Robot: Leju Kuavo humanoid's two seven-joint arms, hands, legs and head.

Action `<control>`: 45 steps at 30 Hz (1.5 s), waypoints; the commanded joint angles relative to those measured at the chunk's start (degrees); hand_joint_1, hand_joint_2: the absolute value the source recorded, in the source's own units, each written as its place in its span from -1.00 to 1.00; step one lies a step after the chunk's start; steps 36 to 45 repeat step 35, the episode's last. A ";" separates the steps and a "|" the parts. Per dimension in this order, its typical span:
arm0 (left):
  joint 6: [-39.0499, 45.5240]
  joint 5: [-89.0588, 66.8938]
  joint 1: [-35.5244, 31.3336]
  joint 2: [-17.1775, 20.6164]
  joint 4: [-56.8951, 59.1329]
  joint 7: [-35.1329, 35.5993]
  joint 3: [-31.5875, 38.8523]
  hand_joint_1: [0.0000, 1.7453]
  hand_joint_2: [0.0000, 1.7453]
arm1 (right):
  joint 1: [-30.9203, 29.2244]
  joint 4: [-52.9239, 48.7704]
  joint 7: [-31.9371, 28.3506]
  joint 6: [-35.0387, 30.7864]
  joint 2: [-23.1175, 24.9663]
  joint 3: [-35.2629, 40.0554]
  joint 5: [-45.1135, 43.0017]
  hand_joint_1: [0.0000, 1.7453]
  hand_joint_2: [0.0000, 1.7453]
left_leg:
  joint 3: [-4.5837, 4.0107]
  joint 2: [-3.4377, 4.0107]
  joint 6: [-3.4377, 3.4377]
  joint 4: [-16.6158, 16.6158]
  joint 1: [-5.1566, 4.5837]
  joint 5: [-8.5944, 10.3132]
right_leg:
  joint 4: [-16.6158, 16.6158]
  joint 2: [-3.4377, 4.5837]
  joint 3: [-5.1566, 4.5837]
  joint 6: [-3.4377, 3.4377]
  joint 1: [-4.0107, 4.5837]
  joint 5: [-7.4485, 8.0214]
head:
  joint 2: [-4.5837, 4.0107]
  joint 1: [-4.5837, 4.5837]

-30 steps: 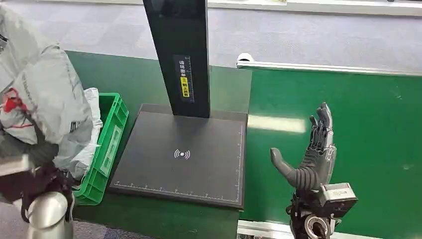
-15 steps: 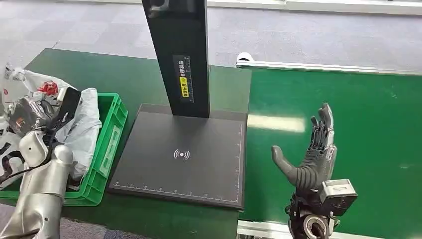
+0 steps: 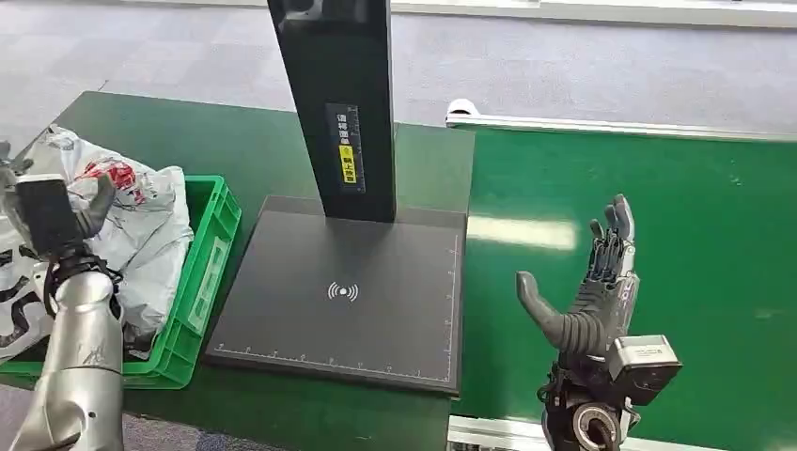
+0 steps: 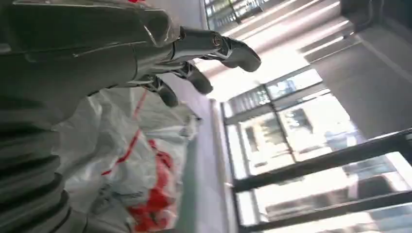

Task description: Moved the parcel from conveyor to table for the left to box.

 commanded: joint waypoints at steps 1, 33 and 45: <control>-3.85 10.87 15.13 -5.71 -35.29 -8.10 -8.01 -1.00 1.00 | -2.61 5.51 -0.43 -0.71 -1.79 1.66 -1.27 -1.00 1.00 | 0.03 0.03 0.06 -0.06 0.06 0.01 | -0.16 0.06 0.06 0.02 0.07 0.06 | 0.02 0.00; 13.75 5.78 31.77 -12.58 -6.41 -8.10 -44.67 -1.00 1.00 | -0.04 39.28 -7.01 -12.59 -1.76 12.94 -4.55 -1.00 1.00 | 0.15 -0.22 0.10 -0.21 0.01 -0.12 | -0.30 -0.15 0.23 0.08 -0.01 -0.05 | 0.00 0.00; 13.75 7.01 29.79 -12.81 -4.42 -8.10 -45.38 -1.00 1.00 | -0.48 38.59 -6.64 -12.97 -1.90 14.29 -3.47 -1.00 1.00 | 0.10 -0.15 0.11 -0.17 0.03 -0.12 | -0.29 -0.09 0.17 0.08 0.01 -0.02 | 0.02 -0.02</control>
